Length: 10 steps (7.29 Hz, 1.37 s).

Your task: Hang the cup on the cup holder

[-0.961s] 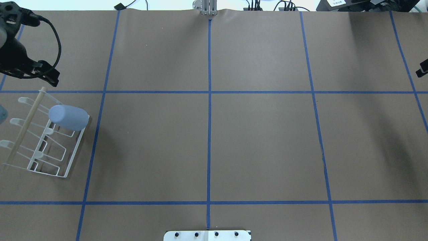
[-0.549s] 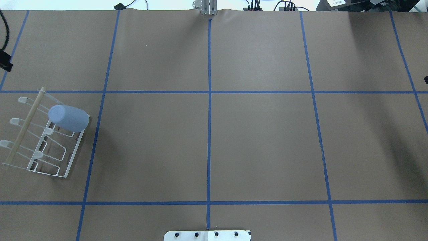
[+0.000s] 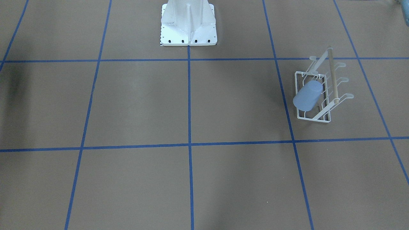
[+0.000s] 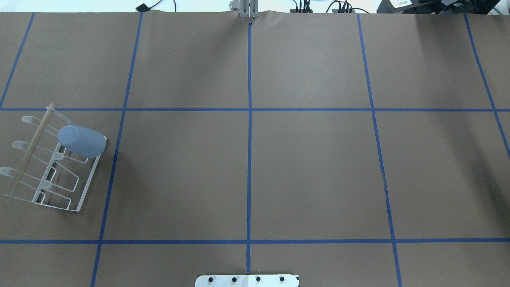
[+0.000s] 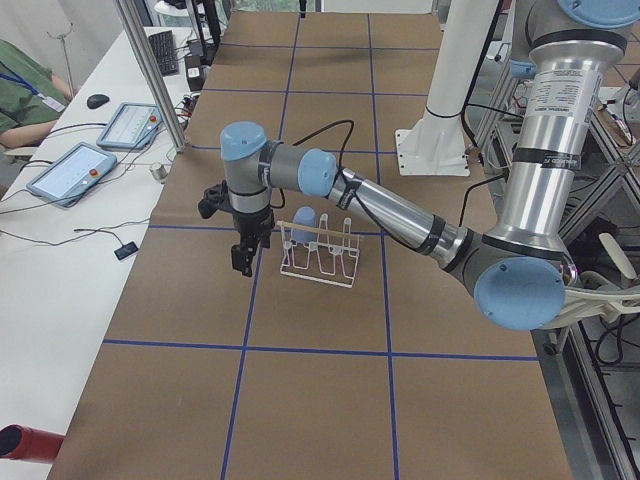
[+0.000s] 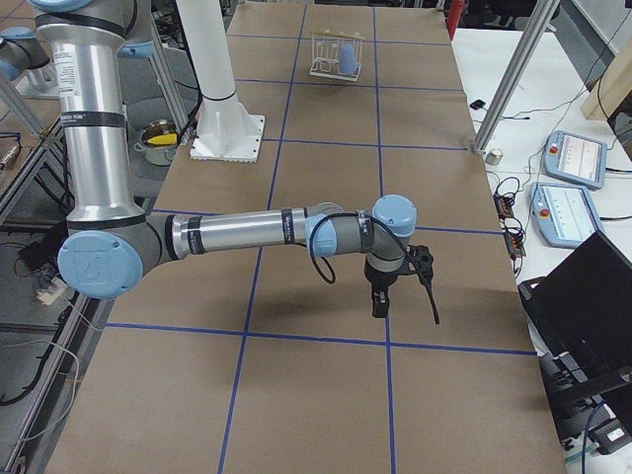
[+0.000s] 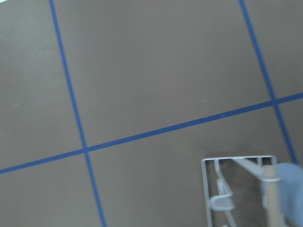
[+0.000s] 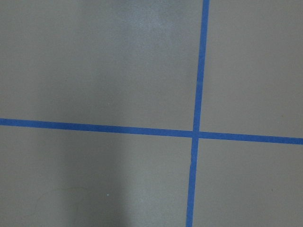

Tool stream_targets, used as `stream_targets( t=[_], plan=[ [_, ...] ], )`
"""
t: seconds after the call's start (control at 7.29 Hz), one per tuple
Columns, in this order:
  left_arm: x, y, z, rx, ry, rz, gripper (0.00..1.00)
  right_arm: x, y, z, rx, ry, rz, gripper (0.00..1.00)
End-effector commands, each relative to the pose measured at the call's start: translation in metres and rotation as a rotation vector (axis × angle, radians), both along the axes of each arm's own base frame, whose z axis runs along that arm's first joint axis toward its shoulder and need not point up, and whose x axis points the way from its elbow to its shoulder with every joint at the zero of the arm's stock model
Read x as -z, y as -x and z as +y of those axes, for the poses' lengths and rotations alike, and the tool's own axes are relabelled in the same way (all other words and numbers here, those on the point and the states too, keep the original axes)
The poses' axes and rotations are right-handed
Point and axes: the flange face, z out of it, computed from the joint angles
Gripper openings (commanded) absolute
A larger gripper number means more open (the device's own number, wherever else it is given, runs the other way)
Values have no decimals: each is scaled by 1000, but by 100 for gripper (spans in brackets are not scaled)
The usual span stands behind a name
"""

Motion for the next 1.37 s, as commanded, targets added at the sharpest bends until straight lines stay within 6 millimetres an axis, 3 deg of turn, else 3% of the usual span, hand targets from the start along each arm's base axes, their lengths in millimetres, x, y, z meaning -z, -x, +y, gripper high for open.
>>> stream_targets(
  t=[0.0, 0.27, 0.82, 1.24],
  plan=[
    [-64, 12, 6, 7, 93, -8, 99, -10, -18, 9, -30, 142, 16, 100],
    [-112, 24, 27, 45, 116, 82, 99, -14, -23, 14, -29, 151, 15, 100],
    [-119, 39, 32, 81, 131, 133, 99, -15, -28, 18, -41, 155, -1, 100],
    [-123, 40, 35, 74, 129, 130, 99, -14, -37, 42, -56, 152, -2, 100]
  ],
)
